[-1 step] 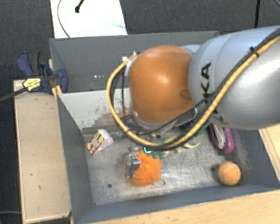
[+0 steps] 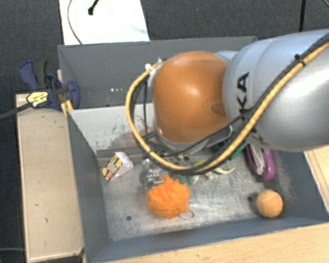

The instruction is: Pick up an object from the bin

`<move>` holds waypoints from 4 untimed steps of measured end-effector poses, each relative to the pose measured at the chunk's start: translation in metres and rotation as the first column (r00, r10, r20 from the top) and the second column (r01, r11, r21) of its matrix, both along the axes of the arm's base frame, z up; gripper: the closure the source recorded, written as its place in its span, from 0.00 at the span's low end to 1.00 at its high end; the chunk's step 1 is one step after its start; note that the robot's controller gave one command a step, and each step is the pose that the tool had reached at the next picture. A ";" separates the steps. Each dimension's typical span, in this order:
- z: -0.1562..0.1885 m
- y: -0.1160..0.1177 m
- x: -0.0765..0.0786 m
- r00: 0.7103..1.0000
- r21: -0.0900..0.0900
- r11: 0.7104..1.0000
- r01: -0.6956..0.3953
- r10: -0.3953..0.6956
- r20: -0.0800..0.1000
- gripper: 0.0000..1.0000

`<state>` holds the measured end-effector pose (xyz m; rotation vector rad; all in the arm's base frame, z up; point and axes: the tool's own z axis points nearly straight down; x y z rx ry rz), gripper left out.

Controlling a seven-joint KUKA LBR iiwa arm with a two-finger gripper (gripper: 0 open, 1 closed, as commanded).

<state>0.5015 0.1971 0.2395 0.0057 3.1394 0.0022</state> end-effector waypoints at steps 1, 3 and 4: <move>0.000 0.000 0.000 1.000 0.000 1.000 0.002 -0.002 0.000 1.00; -0.058 -0.030 -0.017 0.998 -0.002 0.998 -0.068 0.068 -0.007 1.00; -0.079 -0.069 -0.013 0.999 0.000 0.999 -0.044 0.044 0.005 1.00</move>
Offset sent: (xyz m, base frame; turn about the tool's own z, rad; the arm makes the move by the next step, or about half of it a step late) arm -0.0221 0.0097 -0.0837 -0.0901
